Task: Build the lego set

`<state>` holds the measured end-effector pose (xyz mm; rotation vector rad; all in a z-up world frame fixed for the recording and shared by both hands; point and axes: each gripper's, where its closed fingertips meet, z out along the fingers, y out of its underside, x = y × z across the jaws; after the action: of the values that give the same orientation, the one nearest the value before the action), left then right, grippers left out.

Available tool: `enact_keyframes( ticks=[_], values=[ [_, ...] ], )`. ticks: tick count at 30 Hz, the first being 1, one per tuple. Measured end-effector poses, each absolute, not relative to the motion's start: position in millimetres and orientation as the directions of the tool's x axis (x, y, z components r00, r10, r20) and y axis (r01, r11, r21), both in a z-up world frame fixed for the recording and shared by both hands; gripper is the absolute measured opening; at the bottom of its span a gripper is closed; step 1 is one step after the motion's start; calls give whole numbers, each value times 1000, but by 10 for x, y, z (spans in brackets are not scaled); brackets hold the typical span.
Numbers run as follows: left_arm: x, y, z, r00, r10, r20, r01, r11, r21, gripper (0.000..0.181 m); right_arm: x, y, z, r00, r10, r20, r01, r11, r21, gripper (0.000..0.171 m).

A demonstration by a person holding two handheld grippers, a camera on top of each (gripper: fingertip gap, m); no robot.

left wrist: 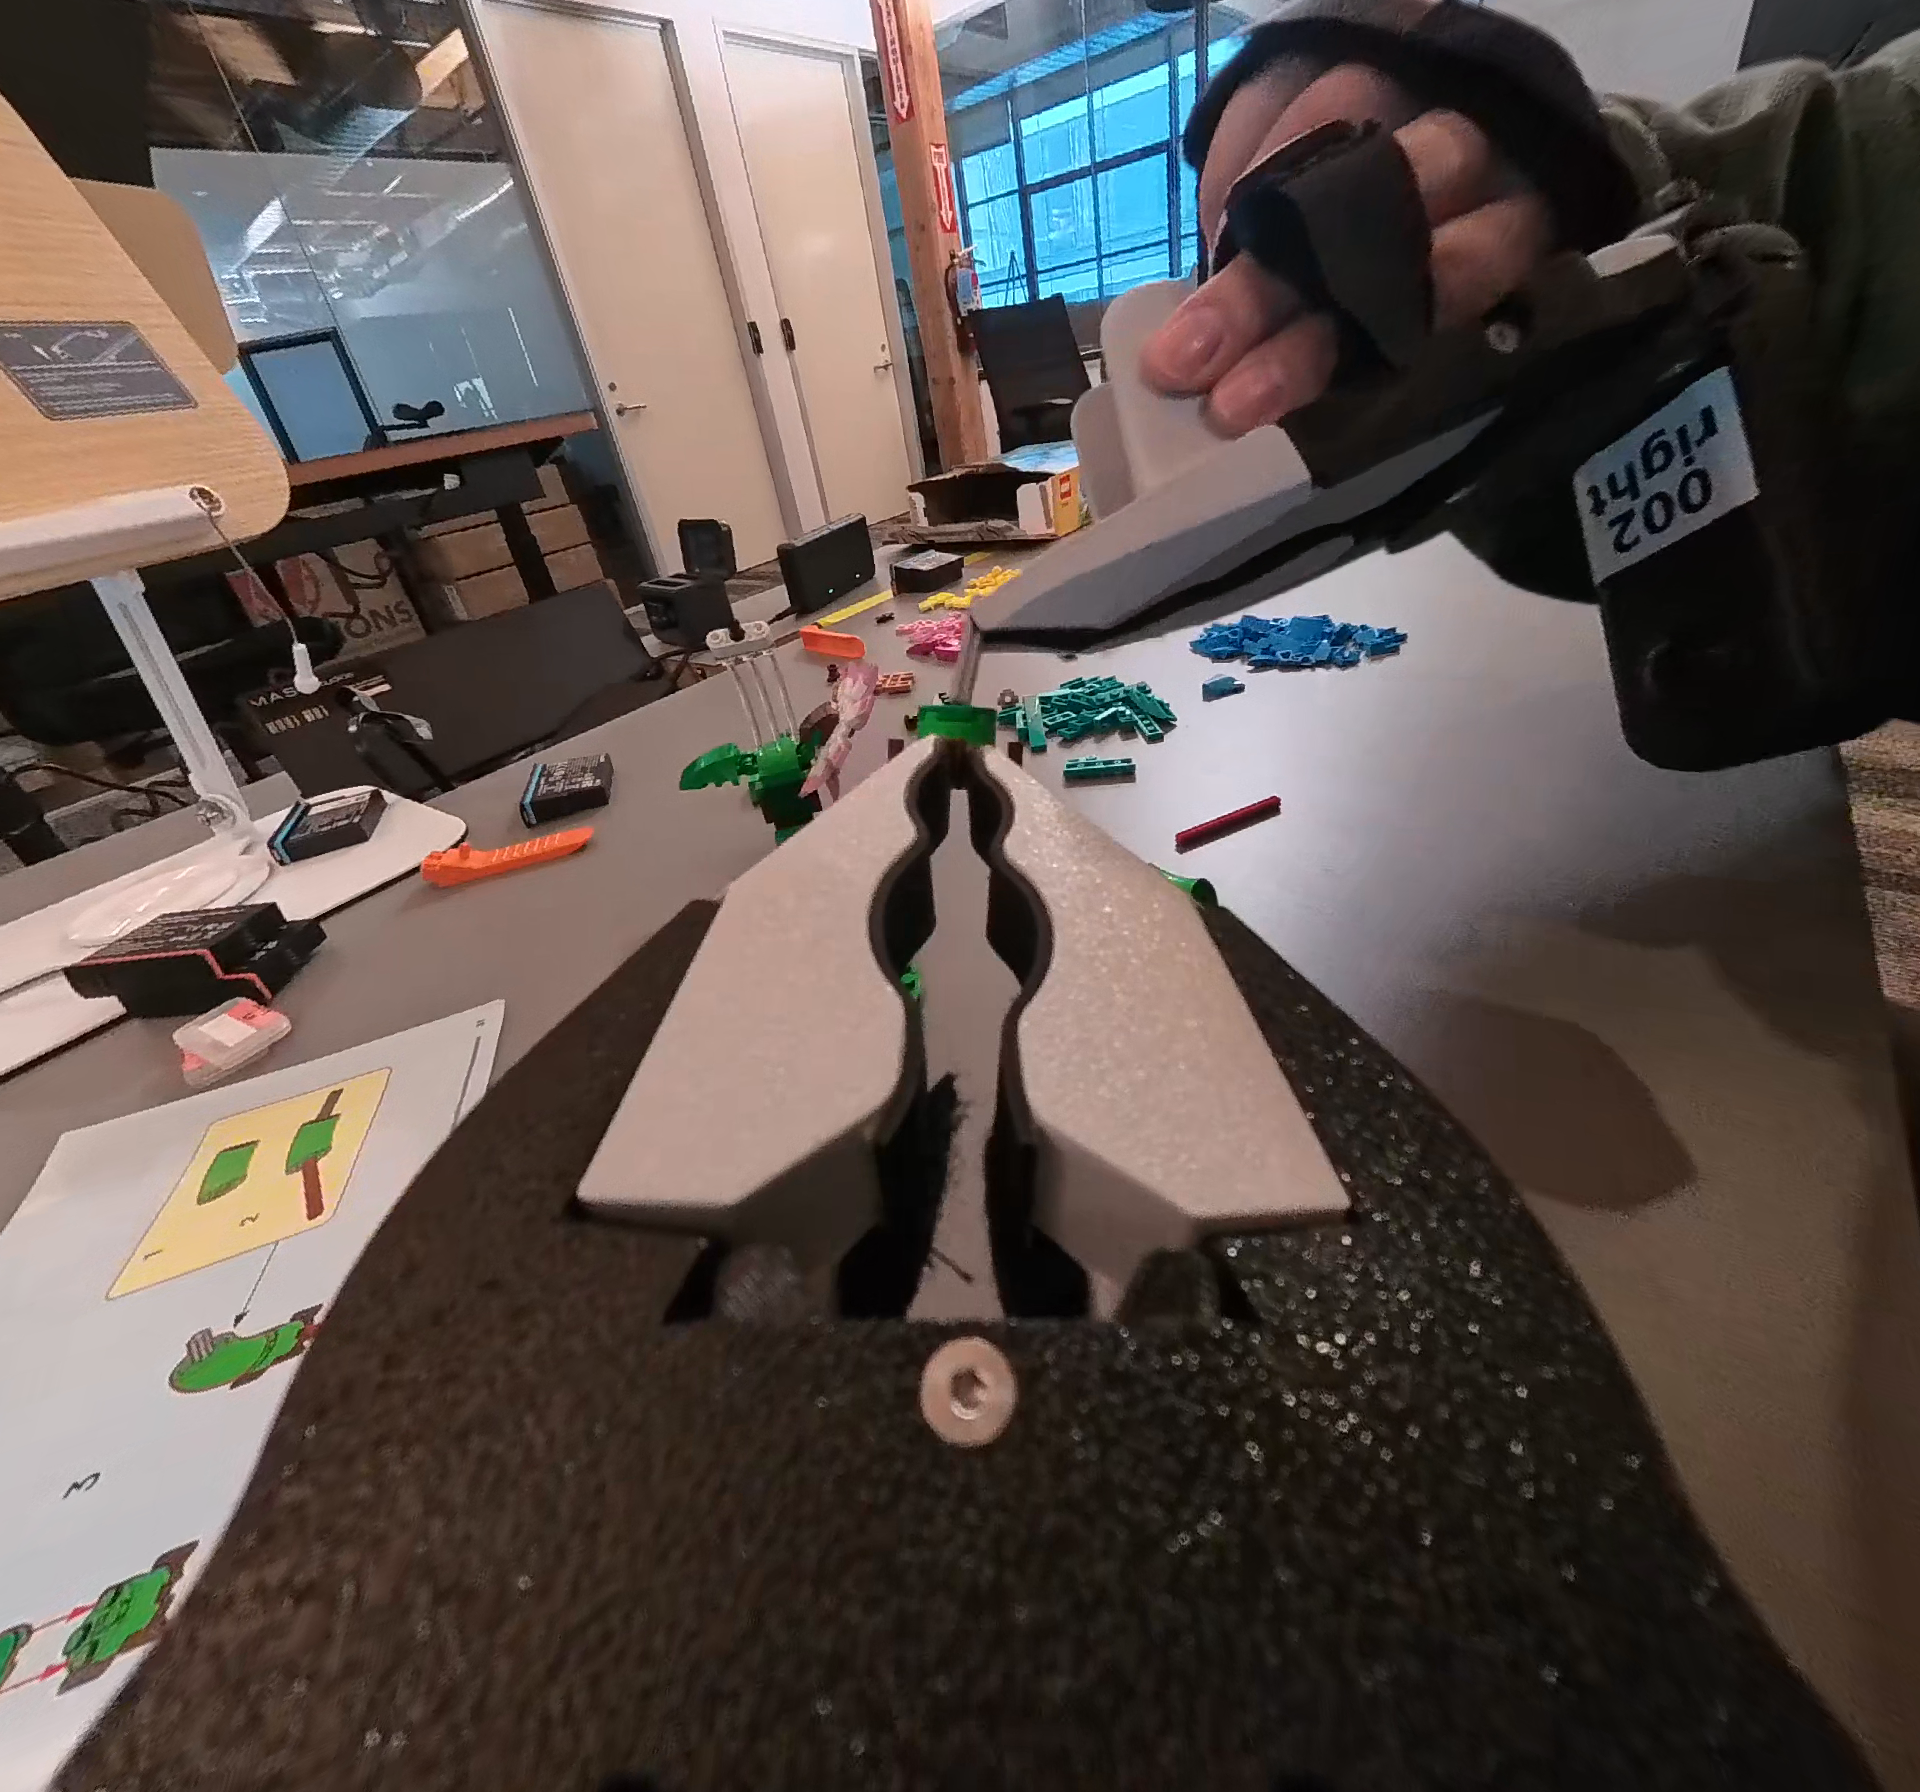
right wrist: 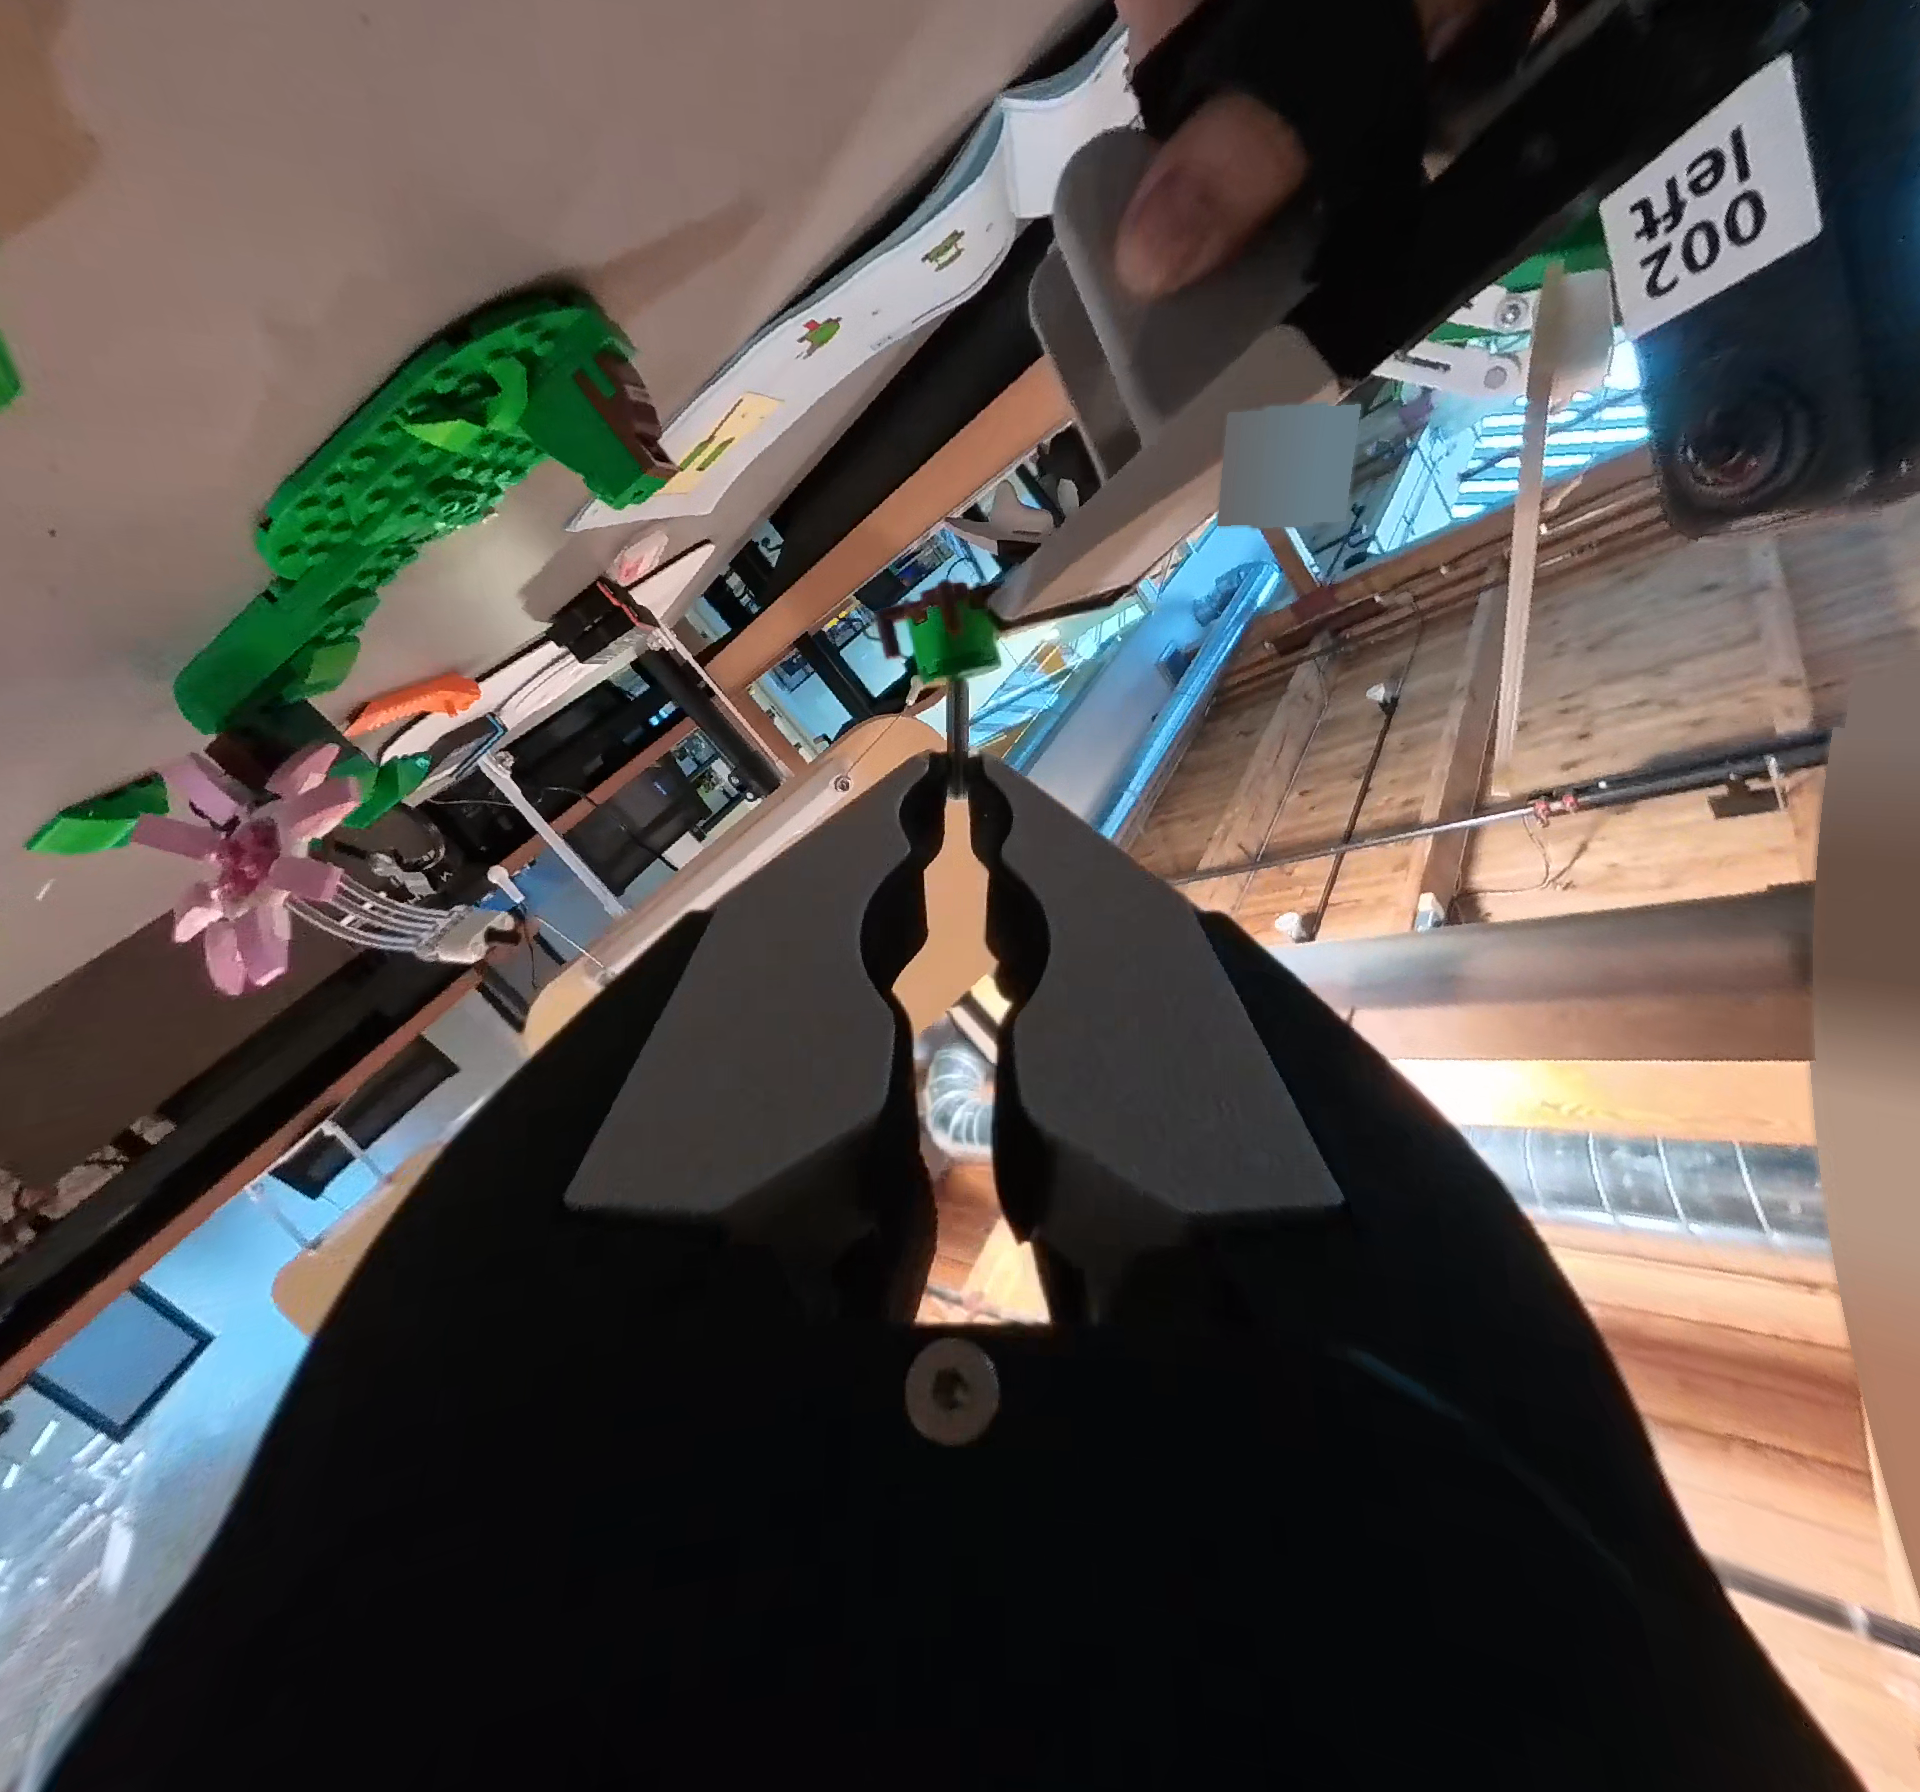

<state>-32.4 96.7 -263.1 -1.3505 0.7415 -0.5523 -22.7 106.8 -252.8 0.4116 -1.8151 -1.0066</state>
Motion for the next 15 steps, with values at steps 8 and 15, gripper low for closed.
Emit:
enact_keyframes(
  ticks=[8, 15],
  values=[
    [-303, 937, -2618, 645, -748, -158, -54, 161, -985, 0, -205, 1074, -2516, -494, -720, 488, 75, 524, 849, 2],
    [-310, 580, -2224, 611, -717, -335, 49, 457, -888, 0, -142, 925, -2289, -439, -764, 473, 94, 484, 870, 2]
  ],
)
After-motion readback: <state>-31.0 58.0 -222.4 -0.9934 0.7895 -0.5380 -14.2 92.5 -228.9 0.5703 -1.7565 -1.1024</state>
